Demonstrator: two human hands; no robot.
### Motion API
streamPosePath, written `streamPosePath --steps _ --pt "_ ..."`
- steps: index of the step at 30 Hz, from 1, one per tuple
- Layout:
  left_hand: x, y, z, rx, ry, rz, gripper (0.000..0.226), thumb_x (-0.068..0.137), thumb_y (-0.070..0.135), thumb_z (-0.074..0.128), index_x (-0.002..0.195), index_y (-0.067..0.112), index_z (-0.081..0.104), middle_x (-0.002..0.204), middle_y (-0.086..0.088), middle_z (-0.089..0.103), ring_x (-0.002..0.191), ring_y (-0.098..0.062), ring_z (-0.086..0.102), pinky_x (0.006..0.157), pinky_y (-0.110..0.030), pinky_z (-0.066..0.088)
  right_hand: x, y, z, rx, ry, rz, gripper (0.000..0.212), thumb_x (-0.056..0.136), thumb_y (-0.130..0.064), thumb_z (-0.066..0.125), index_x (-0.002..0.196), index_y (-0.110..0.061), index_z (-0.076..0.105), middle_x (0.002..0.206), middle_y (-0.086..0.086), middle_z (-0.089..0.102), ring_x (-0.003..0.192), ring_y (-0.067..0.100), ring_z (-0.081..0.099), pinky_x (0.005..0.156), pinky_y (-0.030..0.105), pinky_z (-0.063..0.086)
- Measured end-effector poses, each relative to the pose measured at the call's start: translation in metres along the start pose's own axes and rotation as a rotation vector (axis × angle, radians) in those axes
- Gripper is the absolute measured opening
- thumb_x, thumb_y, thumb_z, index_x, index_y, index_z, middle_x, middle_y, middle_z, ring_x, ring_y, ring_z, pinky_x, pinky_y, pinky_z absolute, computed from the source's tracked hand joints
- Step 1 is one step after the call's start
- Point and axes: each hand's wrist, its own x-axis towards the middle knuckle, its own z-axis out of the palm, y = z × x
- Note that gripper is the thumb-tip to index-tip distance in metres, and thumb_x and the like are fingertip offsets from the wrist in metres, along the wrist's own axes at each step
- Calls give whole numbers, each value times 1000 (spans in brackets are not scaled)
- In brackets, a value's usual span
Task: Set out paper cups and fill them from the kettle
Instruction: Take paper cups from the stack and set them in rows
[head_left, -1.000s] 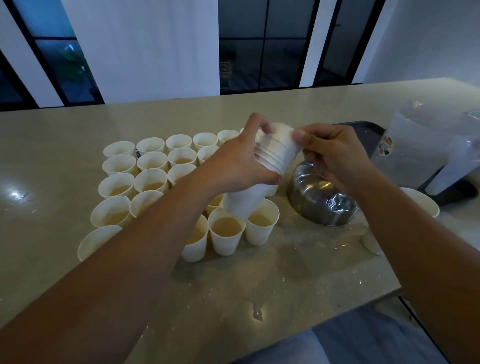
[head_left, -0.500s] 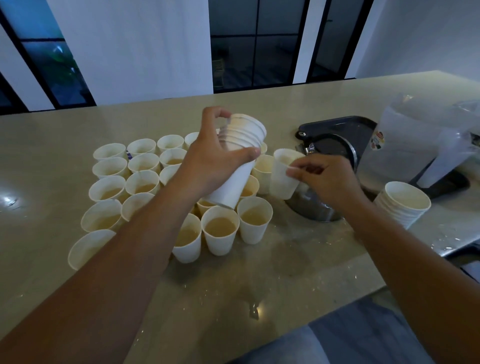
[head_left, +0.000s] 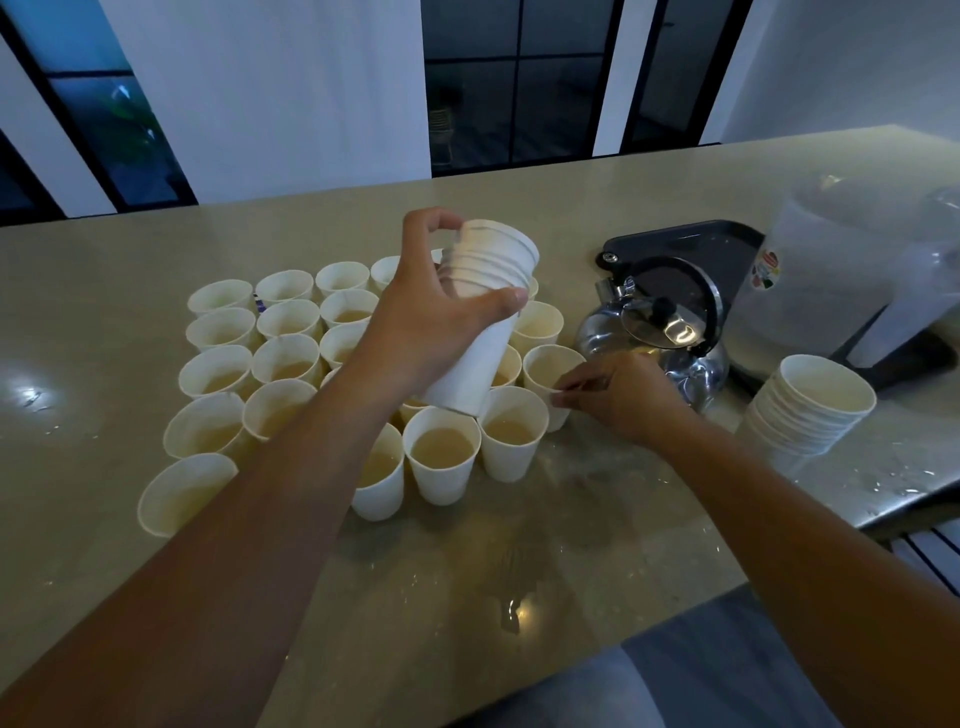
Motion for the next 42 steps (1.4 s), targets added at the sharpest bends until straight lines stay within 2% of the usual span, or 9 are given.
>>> streamPosePath --steps 5,9,15,22,28,32,34,38,42 --pt "-2 -2 1 42 -55 -2 70 80 49 75 137 43 34 122 8 49 90 -8 56 63 -20 46 -3 -7 -16 36 72 -73 36 81 -42 77 115 -41 67 92 -25 60 81 -3 57 68 13 44" --pt "-3 0 5 58 -87 9 71 78 52 76 136 42 36 124 9 50 97 -12 56 70 -24 50 -3 -30 -29 305 294 -118 23 95 -40 59 118 -39 65 98 -33 59 91 2 63 77 18 50" --pt "-3 5 2 49 -60 -5 69 78 52 75 132 38 35 119 11 50 87 -5 55 61 -19 45 -3 -25 -25 -195 -106 -89 26 86 -26 75 111 -31 71 104 -14 63 86 1 58 76 21 48" --pt "-5 6 0 70 -60 6 70 79 51 75 134 37 34 120 12 48 86 -4 54 61 -17 43 1 -10 -6 -172 56 -55 22 87 -20 74 108 -26 76 108 -4 73 89 8 62 85 25 52" --pt "-5 6 0 93 -82 -9 70 78 52 75 133 39 34 119 12 47 85 -4 53 60 -16 43 5 -17 -21 -199 -54 -36 42 84 -21 77 122 -31 67 119 -5 66 91 8 60 86 28 53" --pt "-6 4 2 74 -97 -30 69 76 54 76 130 41 35 120 11 50 89 -5 54 63 -19 46 0 -49 -49 285 220 -159 27 95 -28 64 121 -33 66 103 -21 67 83 1 64 75 19 52" --pt "-8 6 7 51 -112 -32 69 74 54 77 128 42 36 121 11 51 93 -7 56 64 -21 47 -7 -66 -59 454 223 -254 22 101 -29 52 118 -31 67 99 -18 69 76 2 62 65 13 49" --pt "-15 7 10 -31 -123 -36 69 72 50 80 127 39 40 120 8 57 98 -12 60 66 -24 49 -14 -77 -60 365 109 -343 18 102 -21 52 104 -33 66 73 -29 65 66 -5 57 60 8 44" --pt "-24 6 10 -38 -127 -43 62 72 50 79 118 42 39 106 19 55 91 -4 59 62 -20 45 -13 -74 -53 425 161 -314 19 100 -17 56 93 -31 67 66 -28 62 63 -6 54 60 9 43"
